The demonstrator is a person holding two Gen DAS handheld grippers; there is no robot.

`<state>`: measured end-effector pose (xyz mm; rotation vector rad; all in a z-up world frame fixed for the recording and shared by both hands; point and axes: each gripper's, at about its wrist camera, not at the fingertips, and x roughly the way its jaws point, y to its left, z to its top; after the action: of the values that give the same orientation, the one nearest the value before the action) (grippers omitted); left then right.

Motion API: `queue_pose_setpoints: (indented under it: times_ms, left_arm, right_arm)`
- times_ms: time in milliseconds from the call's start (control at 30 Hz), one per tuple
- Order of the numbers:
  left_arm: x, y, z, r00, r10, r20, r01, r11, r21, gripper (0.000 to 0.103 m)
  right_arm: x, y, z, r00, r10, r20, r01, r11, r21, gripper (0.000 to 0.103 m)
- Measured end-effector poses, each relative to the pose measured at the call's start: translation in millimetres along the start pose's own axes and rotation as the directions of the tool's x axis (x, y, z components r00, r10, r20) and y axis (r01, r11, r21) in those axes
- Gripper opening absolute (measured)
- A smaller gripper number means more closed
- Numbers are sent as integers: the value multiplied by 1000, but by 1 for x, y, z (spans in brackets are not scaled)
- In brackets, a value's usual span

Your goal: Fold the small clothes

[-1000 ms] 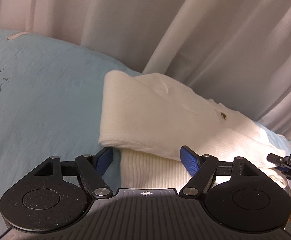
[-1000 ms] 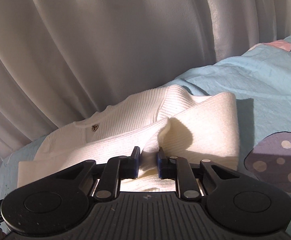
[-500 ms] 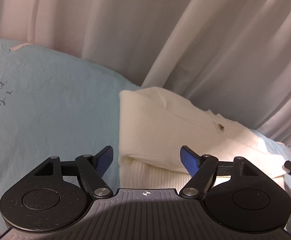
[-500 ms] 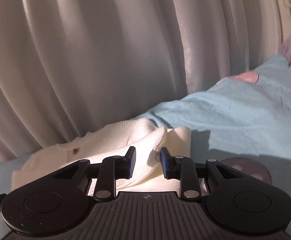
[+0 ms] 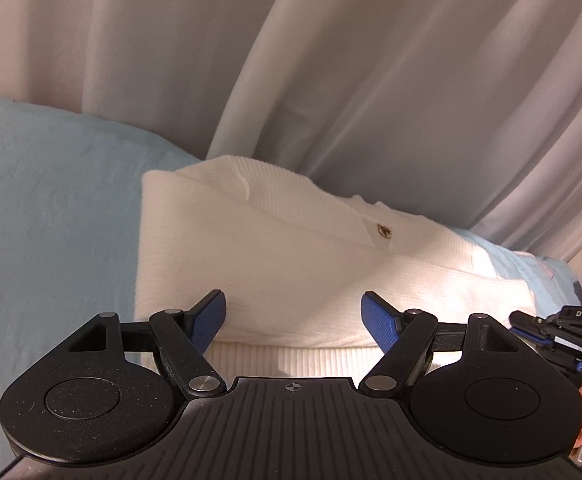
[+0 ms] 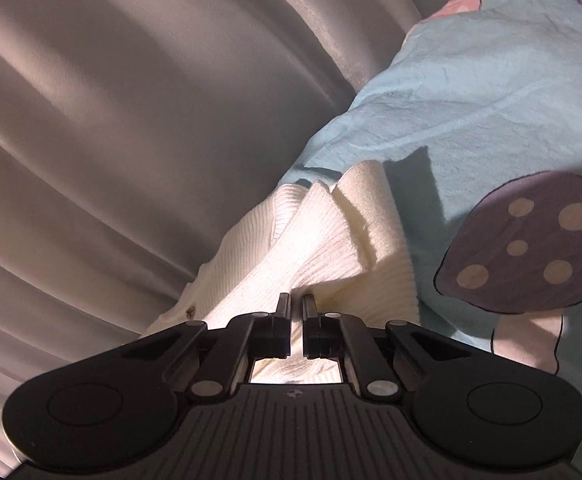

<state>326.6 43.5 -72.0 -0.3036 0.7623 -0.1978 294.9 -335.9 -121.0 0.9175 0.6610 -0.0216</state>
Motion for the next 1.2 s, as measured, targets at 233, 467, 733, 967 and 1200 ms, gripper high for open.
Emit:
queue_pose_setpoints:
  times_ms: [233,467,733,967,1200]
  left_arm:
    - [5,2,2,1000,12,-8,-12,1000,-10,80]
    - [5,-3,1,1000,12,-14,-12,1000,7,80]
    - [2,2,4,1000,21,-4,-20,1000,6,80]
    - [5,4,5,1000,20,-14,-20,1000,14,80]
    - [8,0,4,1000,13,-25,-12,1000,26,80]
  right_arm:
    - [5,-3,0,1000,-10,15,9,999,49,19]
    - [17,7,5,999,-39,19,39,999,1,5]
    - [-10,-1,-6,999,-35,18,35,999,7,7]
    - [-17,-5,-22,997,50,-52,-44,994,101,47]
    - [6,7,-9,999,-44,-13,44,999,3,12]
